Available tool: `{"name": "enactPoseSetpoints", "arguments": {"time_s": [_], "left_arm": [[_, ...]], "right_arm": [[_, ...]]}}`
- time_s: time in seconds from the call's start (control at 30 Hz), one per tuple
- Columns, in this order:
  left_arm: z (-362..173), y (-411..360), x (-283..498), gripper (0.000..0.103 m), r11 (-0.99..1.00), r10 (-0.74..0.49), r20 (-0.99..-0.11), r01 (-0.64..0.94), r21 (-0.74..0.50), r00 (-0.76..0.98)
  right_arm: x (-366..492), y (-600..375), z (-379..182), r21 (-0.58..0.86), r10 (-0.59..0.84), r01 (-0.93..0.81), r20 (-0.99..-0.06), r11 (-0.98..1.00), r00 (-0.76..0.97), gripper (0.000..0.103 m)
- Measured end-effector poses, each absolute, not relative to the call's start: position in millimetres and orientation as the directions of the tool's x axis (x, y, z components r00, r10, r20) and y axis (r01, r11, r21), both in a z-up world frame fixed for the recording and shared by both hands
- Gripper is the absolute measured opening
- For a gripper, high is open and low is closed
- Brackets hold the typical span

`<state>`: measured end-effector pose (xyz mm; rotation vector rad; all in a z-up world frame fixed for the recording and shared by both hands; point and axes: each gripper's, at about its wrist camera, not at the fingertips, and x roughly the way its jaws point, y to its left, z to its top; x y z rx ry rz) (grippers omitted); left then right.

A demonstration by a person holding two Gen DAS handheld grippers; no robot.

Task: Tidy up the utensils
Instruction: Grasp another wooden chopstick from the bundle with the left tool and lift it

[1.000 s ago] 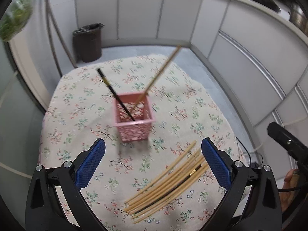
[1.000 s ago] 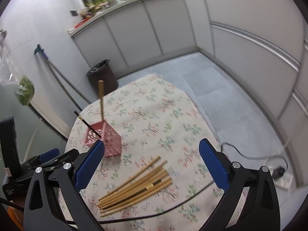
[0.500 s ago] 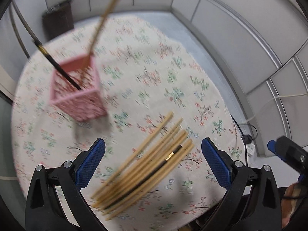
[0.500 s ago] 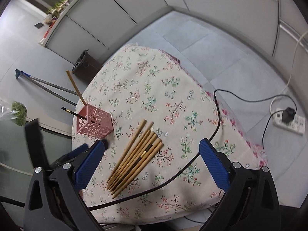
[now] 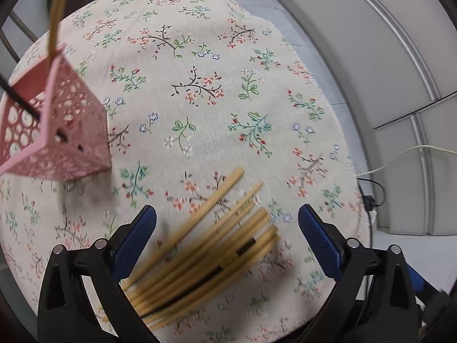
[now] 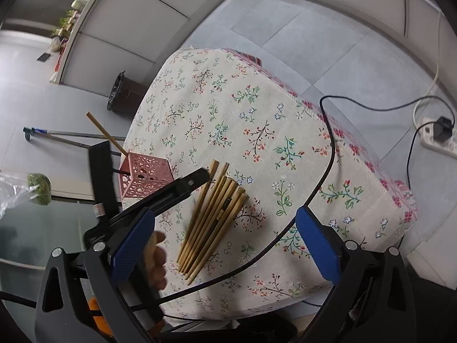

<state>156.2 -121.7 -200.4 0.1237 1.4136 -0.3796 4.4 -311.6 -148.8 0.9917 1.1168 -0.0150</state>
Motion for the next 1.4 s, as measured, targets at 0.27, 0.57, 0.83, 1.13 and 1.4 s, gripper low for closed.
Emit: {"name": "enactPoseSetpoints", "arguments": {"time_s": [0.27, 0.57, 0.83, 1.13, 1.4], "left_arm": [[-223, -132, 173, 0.068, 0.934, -0.131, -0.985, 0.347, -0.086, 0.109], [-239, -142, 176, 0.032, 0.912, -0.033, -0.985, 0.408, 0.039, 0.167], [-237, -135, 166, 0.017, 0.887, -0.028, -0.975, 0.455, 0.077, 0.218], [-223, -85, 126, 0.016, 0.885, -0.024, -0.97, 0.457, 0.092, 0.242], [-173, -36, 85, 0.009, 0.904, -0.07, -0.946, 0.421, 0.074, 0.317]], "right_arm": [[8, -312, -153, 0.663, 0.474, 0.465, -0.747, 0.587, 0.467, 0.096], [10, -318, -154, 0.654, 0.445, 0.482, -0.754, 0.583, 0.484, 0.096], [21, -301, -169, 0.612, 0.446, 0.472, -0.789, 0.634, 0.424, 0.096], [31, -294, -196, 0.586, 0.462, 0.519, -0.81, 0.622, 0.361, 0.096], [51, -274, -230, 0.51, 0.439, 0.568, -0.857, 0.646, 0.271, 0.089]]}}
